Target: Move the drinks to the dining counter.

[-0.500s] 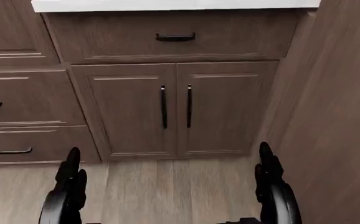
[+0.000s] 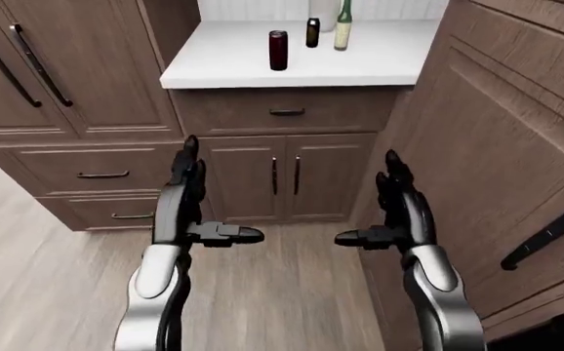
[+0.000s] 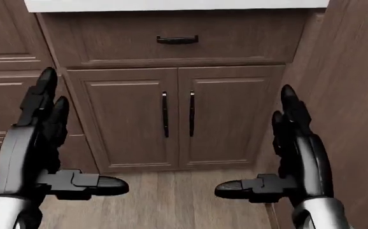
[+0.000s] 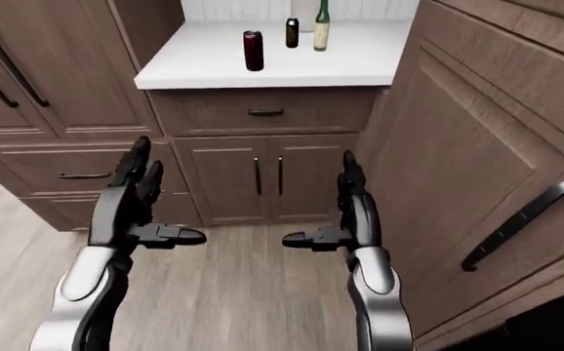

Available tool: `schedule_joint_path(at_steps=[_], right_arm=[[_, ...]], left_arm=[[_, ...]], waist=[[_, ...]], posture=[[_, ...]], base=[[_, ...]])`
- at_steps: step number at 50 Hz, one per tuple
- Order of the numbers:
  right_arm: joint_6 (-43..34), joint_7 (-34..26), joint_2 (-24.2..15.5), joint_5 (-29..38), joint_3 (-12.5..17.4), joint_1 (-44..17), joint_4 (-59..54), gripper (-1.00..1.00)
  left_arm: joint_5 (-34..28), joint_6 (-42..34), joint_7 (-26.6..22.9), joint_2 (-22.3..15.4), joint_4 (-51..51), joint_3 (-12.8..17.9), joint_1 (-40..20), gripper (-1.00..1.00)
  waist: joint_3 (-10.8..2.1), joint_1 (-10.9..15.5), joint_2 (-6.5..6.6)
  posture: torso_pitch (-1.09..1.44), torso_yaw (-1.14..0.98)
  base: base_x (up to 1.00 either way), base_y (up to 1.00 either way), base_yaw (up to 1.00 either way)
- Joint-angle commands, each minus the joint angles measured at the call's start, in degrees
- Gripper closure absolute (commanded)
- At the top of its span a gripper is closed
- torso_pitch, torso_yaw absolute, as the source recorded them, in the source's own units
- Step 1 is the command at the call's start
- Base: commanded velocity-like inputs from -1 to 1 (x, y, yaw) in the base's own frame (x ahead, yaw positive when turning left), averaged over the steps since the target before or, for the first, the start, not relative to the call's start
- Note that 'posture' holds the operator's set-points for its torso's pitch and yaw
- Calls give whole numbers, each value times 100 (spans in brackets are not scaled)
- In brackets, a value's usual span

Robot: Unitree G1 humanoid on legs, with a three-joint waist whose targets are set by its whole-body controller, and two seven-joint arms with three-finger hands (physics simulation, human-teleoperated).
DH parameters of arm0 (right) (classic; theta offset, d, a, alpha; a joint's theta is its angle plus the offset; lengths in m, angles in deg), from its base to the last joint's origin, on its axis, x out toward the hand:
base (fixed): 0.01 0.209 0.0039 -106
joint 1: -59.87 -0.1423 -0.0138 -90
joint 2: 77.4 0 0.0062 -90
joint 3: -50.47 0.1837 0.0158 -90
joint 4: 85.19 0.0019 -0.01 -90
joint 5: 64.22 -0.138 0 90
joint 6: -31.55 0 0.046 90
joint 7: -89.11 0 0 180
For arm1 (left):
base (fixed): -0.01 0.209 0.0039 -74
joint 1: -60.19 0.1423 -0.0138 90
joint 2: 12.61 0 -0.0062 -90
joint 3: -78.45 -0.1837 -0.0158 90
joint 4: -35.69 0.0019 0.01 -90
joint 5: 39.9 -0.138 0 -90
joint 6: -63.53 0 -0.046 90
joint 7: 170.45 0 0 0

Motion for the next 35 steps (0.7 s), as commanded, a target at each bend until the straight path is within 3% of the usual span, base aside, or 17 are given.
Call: schedule_joint_path(at_steps=[1,6,7,8,10,13,16,17,18,20,25,28,30,31,32,34,35], right_arm=[[-596,99,-62,-200,102,-280,728,-100],[-1678,321,-254,-458,233,-986,1368,-100],[-1777,351,-265,-475,221,-1053,1434,-100],[-1772,352,-267,-490,206,-1071,1450,-100],[-1829,410,-250,-540,200,-1152,1478,-100],[-1809,427,-242,-570,139,-1181,1512,-100],[-1733,423,-260,-570,155,-1183,1448,-100],[-1726,420,-262,-571,153,-1182,1442,-100],[-1798,434,-266,-585,154,-1195,1517,-100],[-1830,444,-266,-610,168,-1207,1566,-100],[-1846,466,-285,-672,203,-1272,1559,-100],[-1913,496,-284,-701,192,-1253,1662,-100],[-1922,508,-287,-726,207,-1276,1665,-100],[-1930,512,-290,-734,206,-1274,1682,-100],[-1948,517,-293,-752,214,-1278,1704,-100],[-1920,514,-291,-762,207,-1251,1701,-100],[-1873,508,-286,-762,199,-1235,1665,-100]], left_arm=[[81,-586,28,-84,-491,75,-363,-100],[307,-1625,108,-352,-956,320,-1212,-100],[335,-1685,124,-389,-967,336,-1286,-100],[366,-1780,139,-428,-1007,354,-1358,-100],[467,-1968,169,-493,-1145,451,-1452,-100],[561,-1988,214,-514,-1294,488,-1339,-100],[633,-1945,248,-465,-1463,481,-1143,-100],[642,-1950,254,-458,-1509,471,-1103,-100],[643,-1892,241,-470,-1471,476,-1082,-100],[675,-1951,250,-490,-1520,513,-1102,-100],[745,-2200,283,-579,-1648,585,-1250,-100],[745,-2178,284,-613,-1576,580,-1295,-100],[742,-2221,292,-632,-1573,560,-1345,-100],[743,-2257,294,-642,-1584,562,-1374,-100],[751,-2317,300,-650,-1625,566,-1400,-100],[743,-2319,296,-658,-1619,560,-1402,-100],[733,-2258,281,-660,-1567,560,-1390,-100]], waist=[[-111,-1,-3],[-74,-1,6],[-207,-3,37],[-8,-4,52],[79,-6,59],[312,0,-26],[312,26,-287],[316,-40,-315],[309,14,-204],[237,-7,-251],[236,-63,-29],[181,-163,272],[122,-93,643],[194,-68,436],[222,-125,504],[125,-15,478],[135,0,451]], posture=[[0,0],[0,0],[0,0],[0,0],[0,0],[0,0],[0,0],[0,0],[0,0],[0,0],[0,0],[0,0],[0,0],[0,0],[0,0],[0,0],[0,0]], base=[[0,0,0],[0,0,0],[19,0,0],[20,0,0],[27,0,0],[55,0,0],[61,0,0],[62,0,0],[62,0,0],[62,0,0],[62,-2,0],[62,-8,0],[62,-8,0],[62,-8,0],[63,-9,0],[63,-8,0],[62,-8,0]])
